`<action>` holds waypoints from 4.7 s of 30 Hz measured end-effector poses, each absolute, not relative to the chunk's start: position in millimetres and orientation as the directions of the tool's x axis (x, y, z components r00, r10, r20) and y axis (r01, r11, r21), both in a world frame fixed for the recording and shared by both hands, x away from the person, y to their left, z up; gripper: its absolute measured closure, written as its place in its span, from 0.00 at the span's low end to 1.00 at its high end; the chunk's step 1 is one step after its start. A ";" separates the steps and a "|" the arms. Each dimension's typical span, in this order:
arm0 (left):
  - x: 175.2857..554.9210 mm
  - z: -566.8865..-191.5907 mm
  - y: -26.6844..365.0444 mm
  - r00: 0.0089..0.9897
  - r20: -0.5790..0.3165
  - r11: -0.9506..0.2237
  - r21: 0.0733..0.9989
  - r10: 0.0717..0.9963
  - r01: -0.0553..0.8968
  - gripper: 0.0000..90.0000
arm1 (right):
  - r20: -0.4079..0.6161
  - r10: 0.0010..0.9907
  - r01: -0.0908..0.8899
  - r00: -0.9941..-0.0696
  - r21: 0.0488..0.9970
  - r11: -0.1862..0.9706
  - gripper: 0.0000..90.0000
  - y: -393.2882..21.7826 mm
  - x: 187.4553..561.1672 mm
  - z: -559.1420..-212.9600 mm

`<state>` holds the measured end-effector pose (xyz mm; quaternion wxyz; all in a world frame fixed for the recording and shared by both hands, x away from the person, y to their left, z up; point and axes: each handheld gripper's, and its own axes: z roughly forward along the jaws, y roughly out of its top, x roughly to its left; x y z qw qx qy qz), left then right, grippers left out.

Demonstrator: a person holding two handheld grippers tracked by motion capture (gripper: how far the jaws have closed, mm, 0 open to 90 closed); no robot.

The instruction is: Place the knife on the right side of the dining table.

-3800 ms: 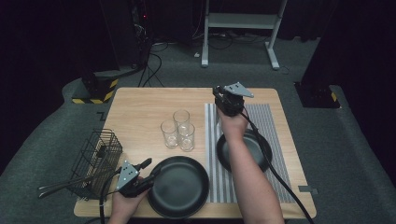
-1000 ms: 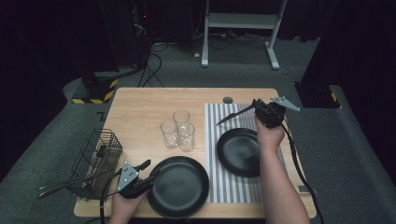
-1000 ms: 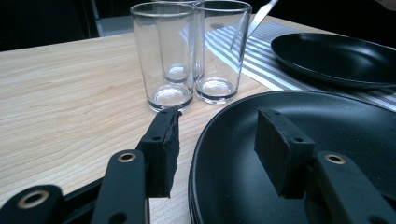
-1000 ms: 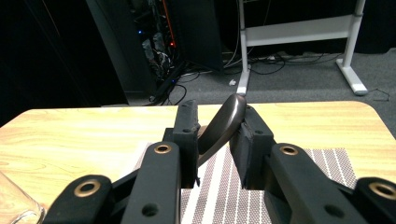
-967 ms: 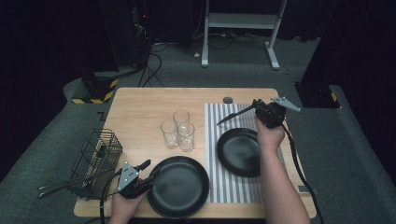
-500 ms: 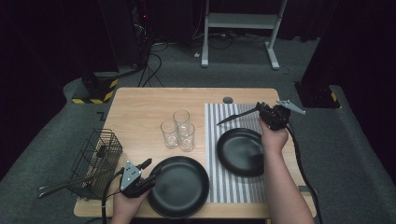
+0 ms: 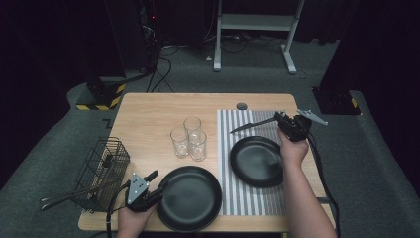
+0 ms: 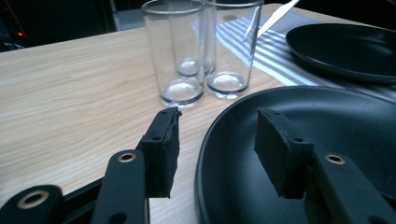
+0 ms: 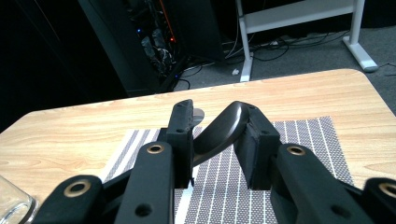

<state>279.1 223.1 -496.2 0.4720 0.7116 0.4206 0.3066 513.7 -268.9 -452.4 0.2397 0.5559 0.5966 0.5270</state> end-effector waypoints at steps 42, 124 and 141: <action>270.9 -515.8 242.9 0.426 0.001 -0.157 0.930 0.905 0.333 0.53 | 0.390 0.897 0.505 -0.208 0.828 -0.243 0.71 -294.1 527.9 -479.5; 271.6 -516.5 244.8 0.437 -0.030 -0.139 0.927 0.899 0.348 0.56 | 0.272 0.948 0.662 -0.167 0.744 -0.097 0.84 -305.0 523.3 -513.5; 271.5 -516.0 246.0 0.434 -0.026 -0.142 0.926 0.901 0.349 0.56 | 0.286 0.946 0.696 -0.152 0.711 -0.103 0.85 -304.8 532.8 -521.2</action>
